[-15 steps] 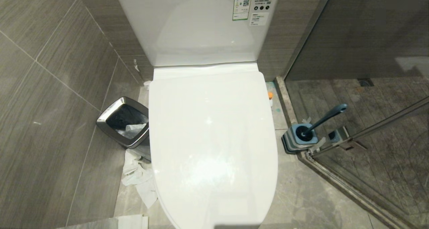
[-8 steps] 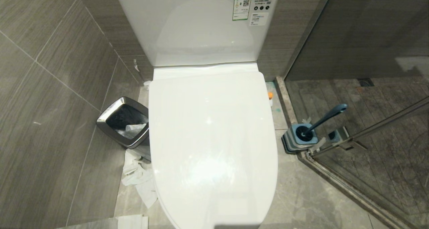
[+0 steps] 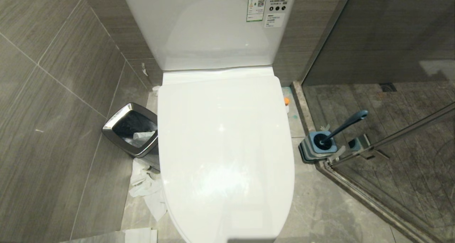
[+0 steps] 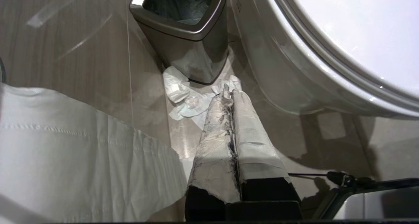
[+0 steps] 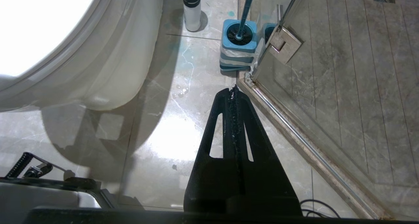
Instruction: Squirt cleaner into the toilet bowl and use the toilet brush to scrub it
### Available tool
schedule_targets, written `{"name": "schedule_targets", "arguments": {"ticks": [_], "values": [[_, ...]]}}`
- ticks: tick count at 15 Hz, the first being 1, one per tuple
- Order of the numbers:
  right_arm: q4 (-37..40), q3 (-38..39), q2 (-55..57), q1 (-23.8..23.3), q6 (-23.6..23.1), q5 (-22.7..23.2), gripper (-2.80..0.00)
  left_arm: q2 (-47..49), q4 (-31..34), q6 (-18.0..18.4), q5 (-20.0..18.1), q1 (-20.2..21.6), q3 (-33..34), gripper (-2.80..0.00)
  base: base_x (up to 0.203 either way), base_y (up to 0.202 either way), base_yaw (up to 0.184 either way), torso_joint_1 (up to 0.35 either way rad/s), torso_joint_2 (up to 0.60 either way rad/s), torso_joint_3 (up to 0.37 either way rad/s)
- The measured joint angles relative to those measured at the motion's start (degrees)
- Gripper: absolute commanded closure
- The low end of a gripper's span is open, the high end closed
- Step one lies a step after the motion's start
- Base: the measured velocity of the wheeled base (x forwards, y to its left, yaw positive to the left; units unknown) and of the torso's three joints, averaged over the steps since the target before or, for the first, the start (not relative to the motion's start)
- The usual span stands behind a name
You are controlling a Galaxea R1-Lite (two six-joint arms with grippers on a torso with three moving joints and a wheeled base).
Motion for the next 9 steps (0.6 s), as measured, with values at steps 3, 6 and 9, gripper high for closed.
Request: {"name": "schedule_targets", "arguments": {"ticks": [3, 6, 9], "values": [[0.02, 0.00, 0.00, 0.02, 0.01, 0.00, 0.00, 0.00, -0.04, -3.66, 1.03, 0.00, 0.05, 0.00, 0.000, 0.000, 0.000, 0.000, 0.00, 0.000], [0.02, 0.00, 0.00, 0.02, -0.02, 0.02, 0.00, 0.00, -0.09, -4.56, 1.39, 0.00, 0.07, 0.00, 0.000, 0.000, 0.000, 0.000, 0.00, 0.000], [0.02, 0.00, 0.00, 0.01, 0.00, 0.02, 0.00, 0.02, -0.09, -4.55, 1.44, 0.00, 0.07, 0.00, 0.000, 0.000, 0.000, 0.000, 0.00, 0.000]]}}
